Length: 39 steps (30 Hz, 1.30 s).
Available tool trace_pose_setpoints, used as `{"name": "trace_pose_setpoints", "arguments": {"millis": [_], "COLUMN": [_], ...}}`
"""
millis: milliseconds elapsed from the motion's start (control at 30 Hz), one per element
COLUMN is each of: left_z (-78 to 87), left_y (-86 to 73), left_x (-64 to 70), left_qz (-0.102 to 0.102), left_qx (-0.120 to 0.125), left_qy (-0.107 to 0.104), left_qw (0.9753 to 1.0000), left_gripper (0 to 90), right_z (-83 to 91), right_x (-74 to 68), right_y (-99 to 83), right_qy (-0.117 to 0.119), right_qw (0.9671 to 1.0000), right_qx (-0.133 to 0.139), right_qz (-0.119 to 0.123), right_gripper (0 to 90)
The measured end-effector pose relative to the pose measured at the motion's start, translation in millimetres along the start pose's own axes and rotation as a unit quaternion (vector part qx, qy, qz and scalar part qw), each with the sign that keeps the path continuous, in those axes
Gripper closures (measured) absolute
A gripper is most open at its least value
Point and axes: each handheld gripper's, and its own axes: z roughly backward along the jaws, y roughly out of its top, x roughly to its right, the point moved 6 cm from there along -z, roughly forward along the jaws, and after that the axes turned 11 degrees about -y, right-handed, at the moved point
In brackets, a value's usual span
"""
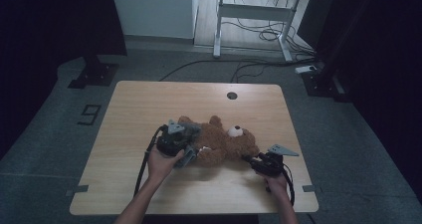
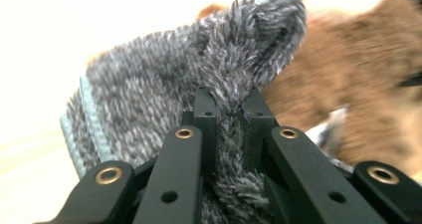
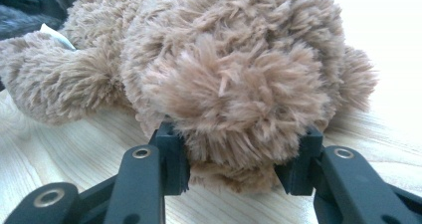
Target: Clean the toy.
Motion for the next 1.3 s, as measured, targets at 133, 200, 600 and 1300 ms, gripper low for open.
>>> {"name": "trace_pose_setpoints", "arguments": {"millis": [133,200,600,1300], "left_z": [2.2,2.2,-17.3,17.1], "left_y": [-15.2,-21.1,-57.2,3.3], "left_x": [-14.5,-19.5,-37.6,-29.3], "left_qz": [0.017,0.024,0.068,0.034], "left_qx": [-0.006,-0.011,-0.042,0.036], "left_qy": [0.009,0.011,-0.006,-0.023], "left_qw": [0.9998,0.9996,0.9968,0.9985], "left_gripper": [80.7,80.7,80.9,81.1], "right_z": [-0.6,-1.0,-3.7,-25.9], "right_x": [-0.3,-0.2,-3.4,-3.4], "right_y": [-1.2,-1.9,-4.7,7.3], "right_qy": [0.002,0.003,0.001,-0.005], "right_qw": [1.0,1.0,0.9999,0.9997], "right_qx": [-0.003,-0.006,-0.012,-0.017], "right_qz": [0.002,0.002,0.006,0.019], "right_gripper": [55.5,55.7,58.8,59.5]}}
